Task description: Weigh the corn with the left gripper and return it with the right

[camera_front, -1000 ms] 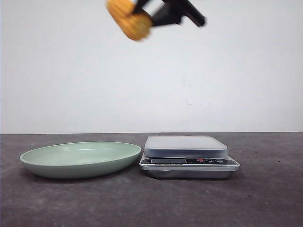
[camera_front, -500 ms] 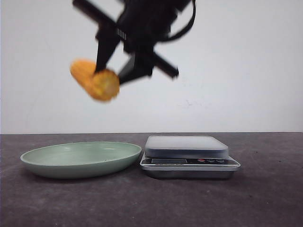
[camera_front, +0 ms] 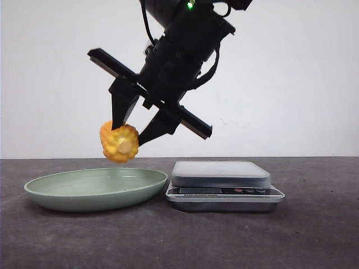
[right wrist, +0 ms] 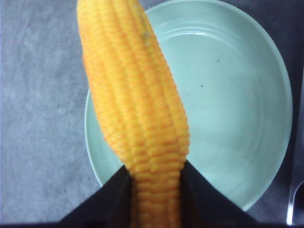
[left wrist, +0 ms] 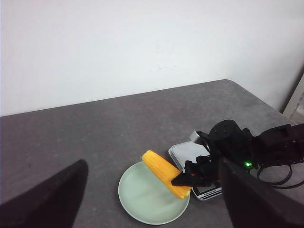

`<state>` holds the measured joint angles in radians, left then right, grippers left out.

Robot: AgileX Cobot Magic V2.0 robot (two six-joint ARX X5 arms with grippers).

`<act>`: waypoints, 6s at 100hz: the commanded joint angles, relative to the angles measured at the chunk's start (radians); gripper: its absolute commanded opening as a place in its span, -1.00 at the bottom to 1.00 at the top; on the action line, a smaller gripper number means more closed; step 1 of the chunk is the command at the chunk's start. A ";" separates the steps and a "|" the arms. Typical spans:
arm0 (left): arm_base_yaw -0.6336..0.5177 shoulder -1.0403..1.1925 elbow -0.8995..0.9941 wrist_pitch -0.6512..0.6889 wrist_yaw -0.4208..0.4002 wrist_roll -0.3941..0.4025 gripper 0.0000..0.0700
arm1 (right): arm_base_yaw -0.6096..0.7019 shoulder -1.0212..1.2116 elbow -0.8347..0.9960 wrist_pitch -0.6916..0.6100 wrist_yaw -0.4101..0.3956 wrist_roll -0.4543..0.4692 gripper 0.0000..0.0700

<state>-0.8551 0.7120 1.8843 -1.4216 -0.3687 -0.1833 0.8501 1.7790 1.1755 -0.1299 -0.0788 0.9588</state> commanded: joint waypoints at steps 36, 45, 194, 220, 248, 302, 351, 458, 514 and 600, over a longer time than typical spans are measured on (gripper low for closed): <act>-0.009 0.007 0.017 -0.049 0.003 -0.011 0.45 | 0.010 0.013 0.018 0.076 -0.085 0.021 0.47; -0.009 0.007 0.017 -0.049 0.003 -0.010 0.45 | 0.003 -0.008 0.018 0.135 -0.114 0.022 0.47; -0.009 0.007 0.016 -0.049 -0.002 -0.124 0.45 | -0.020 -1.388 0.017 -0.576 0.367 -1.045 -1.00; -0.009 0.007 0.017 -0.049 -0.002 -0.124 0.45 | -0.020 -1.391 0.017 -0.558 0.368 -1.046 -1.00; -0.009 0.007 0.017 -0.049 -0.001 -0.124 0.45 | -0.020 -1.391 0.017 -0.558 0.368 -1.046 -1.00; -0.009 0.007 0.018 -0.049 -0.001 -0.124 0.45 | -0.269 -1.417 0.013 -0.692 0.396 -1.045 -1.00; -0.009 0.007 0.018 -0.049 -0.001 -0.124 0.45 | -0.610 -1.566 -0.718 -0.086 0.300 -0.985 -1.00; -0.009 0.007 0.019 -0.049 -0.001 -0.124 0.45 | -0.761 -1.775 -1.162 -0.037 0.000 -0.914 -1.00; -0.009 0.007 0.019 -0.049 -0.001 -0.124 0.45 | -0.725 -1.775 -1.162 -0.027 0.000 -0.914 -1.00; 0.081 -0.009 -0.050 -0.026 0.010 -0.035 0.45 | -0.725 -1.775 -1.162 -0.027 0.000 -0.914 -1.00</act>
<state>-0.7944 0.7036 1.8561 -1.4216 -0.3885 -0.2478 0.1242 0.0051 0.0162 -0.1680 -0.0788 0.0494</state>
